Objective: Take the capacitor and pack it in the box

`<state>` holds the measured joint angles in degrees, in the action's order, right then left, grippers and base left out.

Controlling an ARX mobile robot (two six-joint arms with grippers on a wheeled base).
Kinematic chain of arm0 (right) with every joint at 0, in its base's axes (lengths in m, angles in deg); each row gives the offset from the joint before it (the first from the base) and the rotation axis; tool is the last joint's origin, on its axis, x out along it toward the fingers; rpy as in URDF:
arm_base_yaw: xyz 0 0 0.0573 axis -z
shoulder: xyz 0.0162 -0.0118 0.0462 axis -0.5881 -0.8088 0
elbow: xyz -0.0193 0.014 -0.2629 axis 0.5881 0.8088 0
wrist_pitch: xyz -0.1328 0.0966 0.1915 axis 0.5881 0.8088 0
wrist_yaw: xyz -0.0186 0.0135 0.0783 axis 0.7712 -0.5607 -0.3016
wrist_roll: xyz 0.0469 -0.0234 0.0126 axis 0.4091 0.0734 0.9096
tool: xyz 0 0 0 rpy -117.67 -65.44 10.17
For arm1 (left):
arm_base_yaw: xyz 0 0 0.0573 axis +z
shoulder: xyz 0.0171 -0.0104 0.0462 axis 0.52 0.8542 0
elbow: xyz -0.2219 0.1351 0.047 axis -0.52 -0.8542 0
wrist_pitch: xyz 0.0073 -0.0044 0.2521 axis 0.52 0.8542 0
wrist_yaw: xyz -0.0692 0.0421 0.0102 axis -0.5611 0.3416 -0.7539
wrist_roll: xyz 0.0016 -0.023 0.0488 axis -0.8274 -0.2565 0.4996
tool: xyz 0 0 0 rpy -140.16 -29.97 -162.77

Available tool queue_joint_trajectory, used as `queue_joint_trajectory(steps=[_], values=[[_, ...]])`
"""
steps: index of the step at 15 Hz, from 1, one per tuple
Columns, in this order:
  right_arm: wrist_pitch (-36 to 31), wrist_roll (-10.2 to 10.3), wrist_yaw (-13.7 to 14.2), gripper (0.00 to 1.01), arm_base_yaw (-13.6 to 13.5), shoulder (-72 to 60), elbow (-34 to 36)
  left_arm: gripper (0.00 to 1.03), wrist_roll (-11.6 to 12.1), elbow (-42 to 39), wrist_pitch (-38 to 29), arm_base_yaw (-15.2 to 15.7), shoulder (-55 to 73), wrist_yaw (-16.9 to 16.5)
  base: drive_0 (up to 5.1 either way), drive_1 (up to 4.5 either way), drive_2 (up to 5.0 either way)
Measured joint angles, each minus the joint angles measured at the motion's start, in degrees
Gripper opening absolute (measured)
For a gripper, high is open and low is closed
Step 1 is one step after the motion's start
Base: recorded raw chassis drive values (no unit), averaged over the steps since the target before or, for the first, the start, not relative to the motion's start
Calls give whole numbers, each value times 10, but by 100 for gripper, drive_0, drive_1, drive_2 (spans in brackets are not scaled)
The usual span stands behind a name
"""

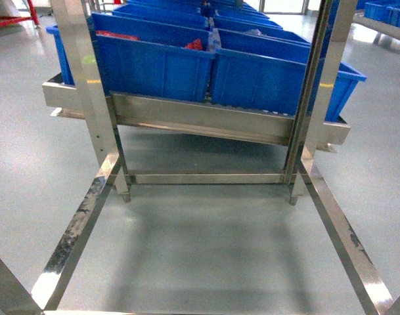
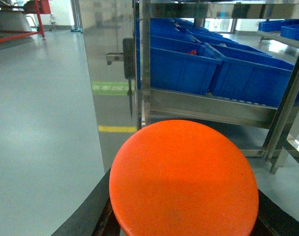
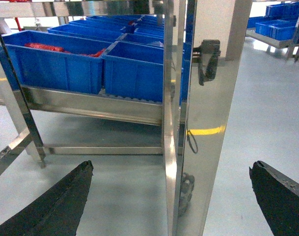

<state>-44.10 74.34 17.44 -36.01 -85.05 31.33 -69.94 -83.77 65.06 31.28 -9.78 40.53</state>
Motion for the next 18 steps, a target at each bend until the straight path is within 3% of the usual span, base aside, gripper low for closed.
queue_joint_trajectory(steps=[2,18], values=[[0,0,0,98,0,0,0,44,0,0,0,0,0,0,0,0,0],[1,0,0,98,0,0,0,44,0,0,0,0,0,0,-487,258,258]])
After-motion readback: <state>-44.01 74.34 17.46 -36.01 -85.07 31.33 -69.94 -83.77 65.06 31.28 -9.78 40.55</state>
